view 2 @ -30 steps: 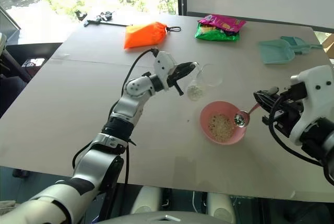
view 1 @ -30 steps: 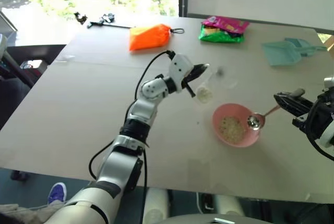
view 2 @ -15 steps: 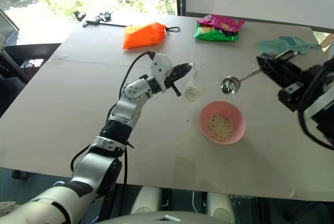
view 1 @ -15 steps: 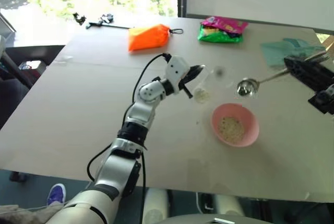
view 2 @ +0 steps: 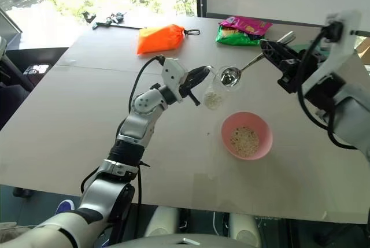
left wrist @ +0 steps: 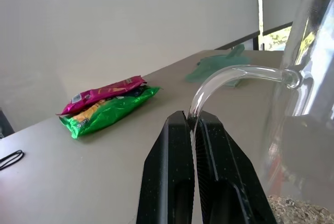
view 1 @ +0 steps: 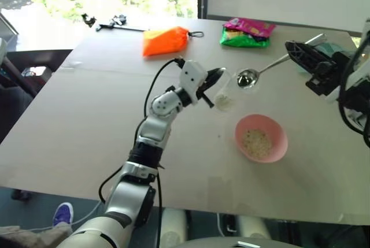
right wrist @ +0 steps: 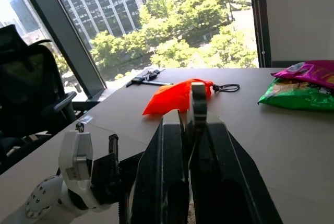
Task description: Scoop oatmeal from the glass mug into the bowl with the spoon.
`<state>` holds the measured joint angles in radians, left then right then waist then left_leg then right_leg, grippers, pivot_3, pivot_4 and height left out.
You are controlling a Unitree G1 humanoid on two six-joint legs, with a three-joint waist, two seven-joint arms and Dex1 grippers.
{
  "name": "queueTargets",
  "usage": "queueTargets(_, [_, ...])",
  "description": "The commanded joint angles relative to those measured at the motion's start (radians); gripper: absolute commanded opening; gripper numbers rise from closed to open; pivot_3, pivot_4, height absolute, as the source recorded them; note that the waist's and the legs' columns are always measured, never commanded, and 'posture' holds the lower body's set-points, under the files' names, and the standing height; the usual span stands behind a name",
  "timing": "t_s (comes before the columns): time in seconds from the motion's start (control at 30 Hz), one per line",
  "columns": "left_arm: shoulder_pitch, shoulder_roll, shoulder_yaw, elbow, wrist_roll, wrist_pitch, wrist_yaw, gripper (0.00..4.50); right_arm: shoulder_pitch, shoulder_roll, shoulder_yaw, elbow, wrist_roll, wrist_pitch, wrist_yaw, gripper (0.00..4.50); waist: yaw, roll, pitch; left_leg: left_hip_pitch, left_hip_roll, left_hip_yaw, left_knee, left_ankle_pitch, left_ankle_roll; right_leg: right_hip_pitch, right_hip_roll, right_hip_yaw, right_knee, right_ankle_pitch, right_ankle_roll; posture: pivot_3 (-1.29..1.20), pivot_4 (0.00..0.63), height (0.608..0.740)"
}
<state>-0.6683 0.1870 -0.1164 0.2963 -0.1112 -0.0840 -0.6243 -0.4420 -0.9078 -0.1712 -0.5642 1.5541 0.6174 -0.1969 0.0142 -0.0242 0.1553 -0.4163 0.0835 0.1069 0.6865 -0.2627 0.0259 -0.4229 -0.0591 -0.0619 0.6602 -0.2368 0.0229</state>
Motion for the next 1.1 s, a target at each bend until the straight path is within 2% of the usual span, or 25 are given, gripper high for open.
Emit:
queueTargets(0.03, [0.003,-0.011,0.023,-0.077,-0.027,0.015,0.022,0.09,-0.078,0.063,0.089,0.015,-0.115,0.033,0.039,0.0,-0.001,0.0,0.0,0.0,0.0,0.0,0.0,0.0,0.0,0.0,0.0,0.0,0.0,0.0,0.0,0.0,0.15,0.74])
queueTargets(0.07, [0.008,-0.015,0.026,-0.086,-0.031,0.025,0.03,0.09,-0.098,0.091,0.136,0.032,-0.165,0.051,0.066,0.0,-0.004,0.0,0.0,0.0,0.0,0.0,0.0,0.0,0.0,0.0,0.0,0.0,0.0,0.0,0.0,0.0,0.15,0.74])
queueTargets(0.17, [0.026,-0.023,0.036,-0.106,-0.043,0.056,0.051,0.0,-0.135,0.178,0.197,0.082,-0.254,0.066,0.129,1.09,-0.002,0.001,0.0,0.0,0.001,0.001,0.0,0.0,0.0,0.0,0.001,0.0,0.0,0.0,0.0,0.0,0.15,0.74])
queueTargets(0.23, [0.041,-0.028,0.046,-0.119,-0.049,0.079,0.064,0.0,-0.145,0.198,0.196,0.089,-0.294,0.081,0.163,1.92,0.003,0.001,0.0,-0.001,0.001,0.002,0.0,0.0,0.0,0.0,0.0,0.0,0.0,0.0,0.0,0.0,0.15,0.74])
queueTargets(0.27, [0.048,-0.03,0.056,-0.124,-0.056,0.093,0.074,0.0,-0.145,0.196,0.186,0.09,-0.306,0.089,0.181,2.49,0.003,0.001,0.0,-0.001,0.001,0.002,0.0,0.0,0.0,0.0,0.0,0.0,0.0,0.0,0.0,0.0,0.15,0.74])
queueTargets(0.4, [0.084,-0.04,0.118,-0.13,-0.102,0.162,0.126,0.0,-0.063,0.101,0.093,0.013,-0.378,0.086,0.304,4.31,0.005,0.001,0.0,-0.002,0.0,0.001,0.0,0.002,-0.003,0.0,0.0,-0.001,-0.002,0.0,0.0,0.0,0.15,0.74])
queueTargets(0.5, [0.101,-0.04,0.156,-0.117,-0.122,0.182,0.149,0.0,0.026,0.072,0.019,-0.035,-0.445,0.041,0.387,4.44,0.001,0.001,0.0,-0.003,0.0,0.0,0.0,0.001,-0.002,0.0,0.0,-0.001,-0.003,0.0,0.001,0.0,0.15,0.74])
queueTargets(0.57, [0.106,-0.033,0.181,-0.088,-0.124,0.157,0.152,0.0,0.132,0.084,-0.07,-0.06,-0.453,-0.024,0.517,4.44,0.003,0.001,0.0,-0.003,0.0,-0.001,-0.001,0.0,0.0,0.0,0.001,-0.001,-0.003,0.0,0.001,0.0,0.15,0.74])
queueTargets(0.67, [0.118,-0.004,0.215,-0.012,-0.115,0.088,0.144,0.0,0.427,-0.012,-0.183,-0.114,-0.664,-0.12,0.753,4.44,0.013,0.001,0.0,-0.002,-0.001,-0.002,-0.001,-0.001,0.001,0.001,0.001,-0.001,-0.003,-0.001,0.001,0.0,0.15,0.74])
queueTargets(0.73, [0.133,0.01,0.236,0.008,-0.129,0.061,0.13,0.0,0.581,0.012,-0.274,-0.125,-0.684,-0.185,0.877,4.44,0.009,0.001,0.0,-0.002,-0.001,-0.001,-0.001,-0.001,0.001,0.002,0.001,-0.001,-0.004,-0.001,0.002,0.0,0.15,0.74])
queueTargets(0.83, [0.159,0.031,0.263,0.009,-0.145,0.035,0.111,0.0,0.73,0.078,-0.384,-0.151,-0.734,-0.288,0.98,4.44,0.001,0.001,0.0,0.001,-0.001,-0.001,-0.001,-0.001,0.001,0.003,0.001,0.0,-0.003,-0.001,0.002,0.0,0.15,0.74])
queueTargets(0.9, [0.176,0.048,0.284,0.012,-0.151,0.026,0.106,0.0,0.818,0.119,-0.454,-0.162,-0.726,-0.322,1.047,4.44,0.0,0.001,0.0,0.003,-0.001,-0.003,-0.001,-0.001,0.001,0.006,0.001,-0.001,-0.002,-0.001,0.002,0.0,0.15,0.74])
queueTargets(0.97, [0.185,0.067,0.301,0.036,-0.152,0.015,0.104,0.0,0.873,0.137,-0.518,-0.152,-0.622,-0.298,1.113,4.44,-0.002,0.001,0.0,0.004,-0.001,-0.003,-0.001,-0.001,0.001,0.007,0.001,-0.001,-0.002,-0.001,0.002,0.0,0.15,0.74])
queueTargets(1.1, [0.17,0.087,0.313,0.095,-0.149,-0.003,0.1,0.0,0.897,0.129,-0.531,-0.163,-0.568,-0.284,1.171,4.44,-0.003,0.001,0.0,0.006,0.0,-0.004,-0.001,-0.001,0.002,0.008,0.002,0.0,-0.002,-0.001,0.002,0.0,0.15,0.74])
